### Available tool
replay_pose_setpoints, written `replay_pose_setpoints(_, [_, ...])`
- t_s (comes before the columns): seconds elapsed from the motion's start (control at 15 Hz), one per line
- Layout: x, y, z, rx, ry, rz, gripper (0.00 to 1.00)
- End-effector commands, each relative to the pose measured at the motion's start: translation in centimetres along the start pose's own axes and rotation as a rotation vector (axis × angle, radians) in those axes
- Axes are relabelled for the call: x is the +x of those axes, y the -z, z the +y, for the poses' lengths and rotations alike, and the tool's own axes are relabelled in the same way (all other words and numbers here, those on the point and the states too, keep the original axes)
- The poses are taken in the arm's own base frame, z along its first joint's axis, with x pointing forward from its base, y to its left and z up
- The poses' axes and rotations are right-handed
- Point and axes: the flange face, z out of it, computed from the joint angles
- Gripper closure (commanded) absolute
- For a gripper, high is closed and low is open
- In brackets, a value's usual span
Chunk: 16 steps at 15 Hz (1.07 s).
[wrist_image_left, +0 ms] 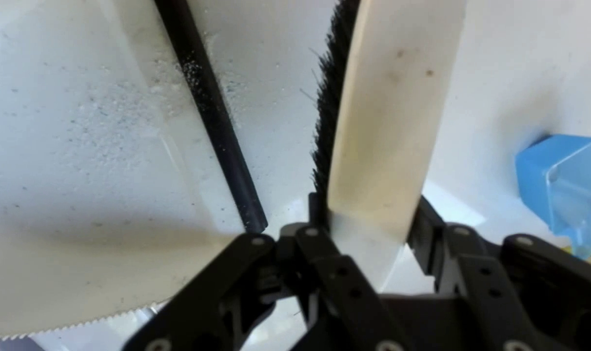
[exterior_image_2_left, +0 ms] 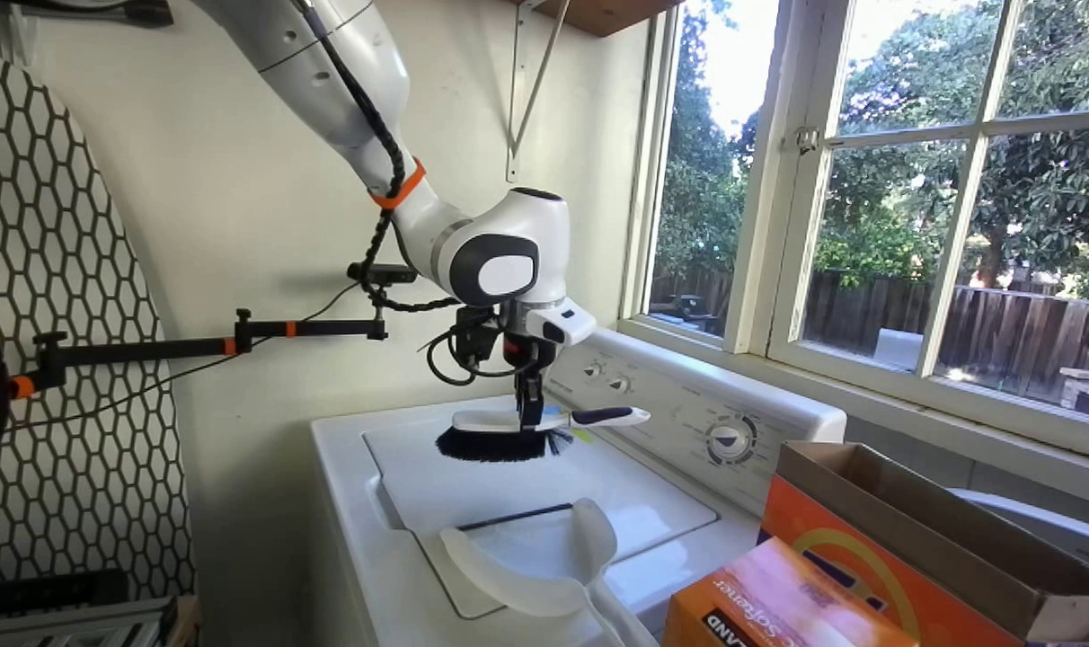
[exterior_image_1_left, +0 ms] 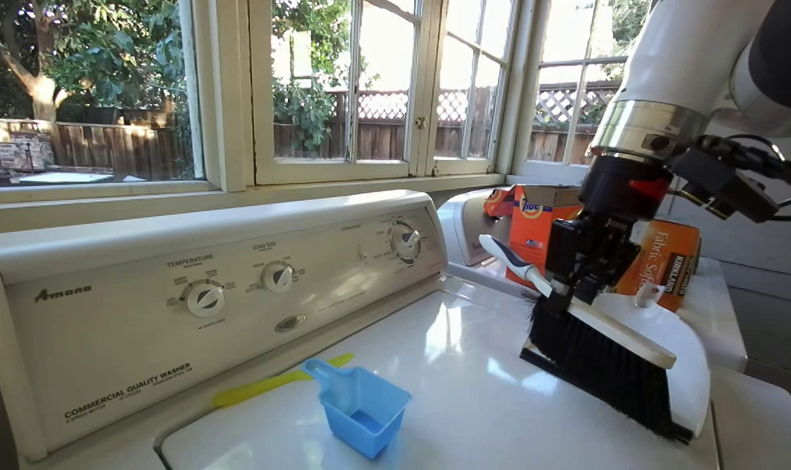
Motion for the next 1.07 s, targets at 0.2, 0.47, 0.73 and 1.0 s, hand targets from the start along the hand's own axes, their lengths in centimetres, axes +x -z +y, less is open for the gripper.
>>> replay_pose_setpoints(0.2, [1.2, -1.9, -1.3, -0.079, 0.231, -0.087, 0.82])
replay_pose_setpoints(0.47, [1.2, -3.8, -2.2, -0.12, 0.313, -0.094, 0.82])
replay_pose_setpoints(0.73, [0.9, -5.2, -3.4, -0.123, 0.353, -0.095, 0.82])
replay_pose_setpoints(1.0, [0.9, -6.4, -2.8, -0.121, 0.37, -0.105, 0.82])
